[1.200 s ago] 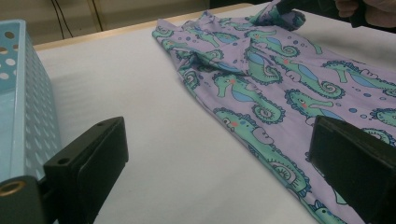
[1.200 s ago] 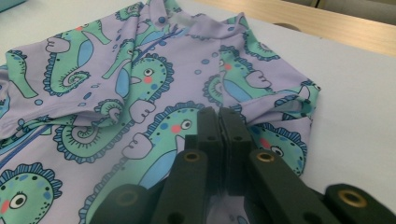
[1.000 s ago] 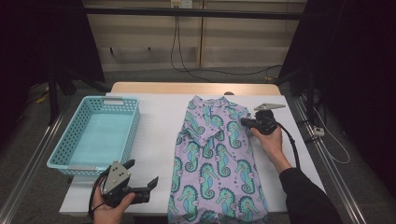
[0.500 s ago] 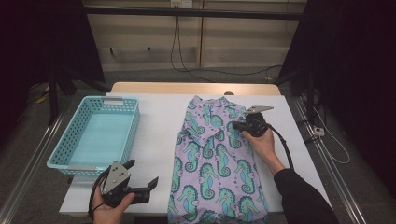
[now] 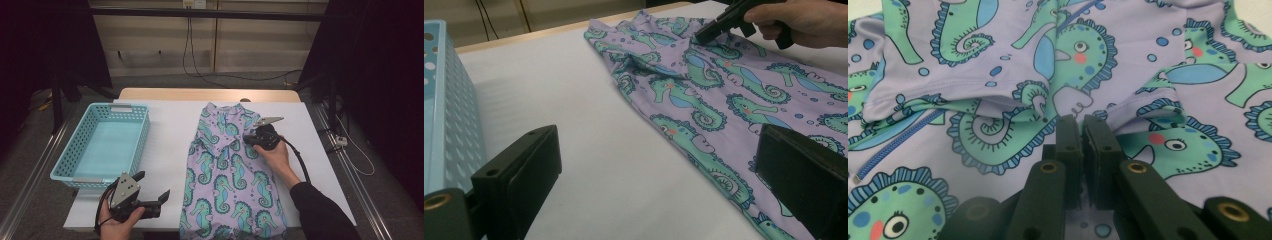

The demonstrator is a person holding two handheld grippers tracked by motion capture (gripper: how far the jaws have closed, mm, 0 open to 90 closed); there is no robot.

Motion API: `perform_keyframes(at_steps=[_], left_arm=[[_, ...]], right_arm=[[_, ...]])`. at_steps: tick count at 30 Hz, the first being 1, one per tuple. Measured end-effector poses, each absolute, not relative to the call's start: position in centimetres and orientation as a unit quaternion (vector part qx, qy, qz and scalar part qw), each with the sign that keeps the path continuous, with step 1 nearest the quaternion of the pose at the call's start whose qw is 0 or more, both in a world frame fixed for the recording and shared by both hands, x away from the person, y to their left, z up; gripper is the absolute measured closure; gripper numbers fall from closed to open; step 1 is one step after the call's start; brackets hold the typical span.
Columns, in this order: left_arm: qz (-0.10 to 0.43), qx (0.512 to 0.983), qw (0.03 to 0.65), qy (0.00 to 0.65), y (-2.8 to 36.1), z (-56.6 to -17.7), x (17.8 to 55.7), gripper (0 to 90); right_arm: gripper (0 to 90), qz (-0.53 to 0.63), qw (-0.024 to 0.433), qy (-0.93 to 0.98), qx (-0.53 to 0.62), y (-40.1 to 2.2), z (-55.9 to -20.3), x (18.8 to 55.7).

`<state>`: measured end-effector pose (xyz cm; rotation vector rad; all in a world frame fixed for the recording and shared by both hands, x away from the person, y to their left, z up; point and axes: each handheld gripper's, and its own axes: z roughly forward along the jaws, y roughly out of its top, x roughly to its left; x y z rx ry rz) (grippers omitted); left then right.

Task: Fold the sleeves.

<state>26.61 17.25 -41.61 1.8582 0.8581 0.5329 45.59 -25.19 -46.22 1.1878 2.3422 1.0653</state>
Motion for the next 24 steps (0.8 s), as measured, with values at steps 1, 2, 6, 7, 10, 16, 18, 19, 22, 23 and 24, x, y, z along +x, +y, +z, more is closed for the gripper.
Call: perform_keyframes(at_steps=[1,2,6,7,10,16,18,19,22,23,24], left_arm=[[0.220,0.765,0.491,0.353,17.2,-41.6,26.6,4.8],[0.220,0.766,0.491,0.353,17.2,-41.6,26.6,4.8],[0.221,0.768,0.488,0.352,17.2,-41.6,26.6,4.8],[0.220,0.767,0.488,0.352,17.2,-41.6,26.6,4.8],[0.221,0.767,0.489,0.352,17.2,-41.6,26.7,4.9],[0.221,0.767,0.488,0.352,17.2,-41.6,26.6,4.9],[0.220,0.768,0.488,0.352,17.2,-41.6,26.7,4.9],[0.220,0.767,0.488,0.352,17.2,-41.6,26.7,4.9],[0.219,0.767,0.489,0.353,17.1,-41.6,26.7,4.9],[0.219,0.767,0.489,0.353,17.1,-41.6,26.7,4.9],[0.219,0.767,0.489,0.353,17.1,-41.6,26.7,4.9]], right_arm=[[86.2,0.372,0.153,0.817,0.414,-25.1,-46.3,45.6],[86.2,0.371,0.151,0.817,0.414,-25.1,-46.3,45.6],[86.8,0.372,0.154,0.817,0.412,-24.7,-46.2,45.8],[86.8,0.374,0.154,0.817,0.412,-24.6,-46.1,45.8],[86.7,0.377,0.159,0.815,0.410,-24.3,-45.9,46.0],[86.2,0.376,0.160,0.816,0.408,-23.8,-45.8,46.3],[86.1,0.377,0.159,0.817,0.407,-23.7,-45.9,46.4],[85.9,0.377,0.160,0.818,0.404,-23.6,-45.8,46.5],[84.5,0.384,0.160,0.813,0.407,-23.5,-45.5,46.7],[83.5,0.386,0.160,0.813,0.405,-23.4,-45.5,46.8],[82.9,0.384,0.159,0.816,0.402,-23.2,-45.6,46.8]])
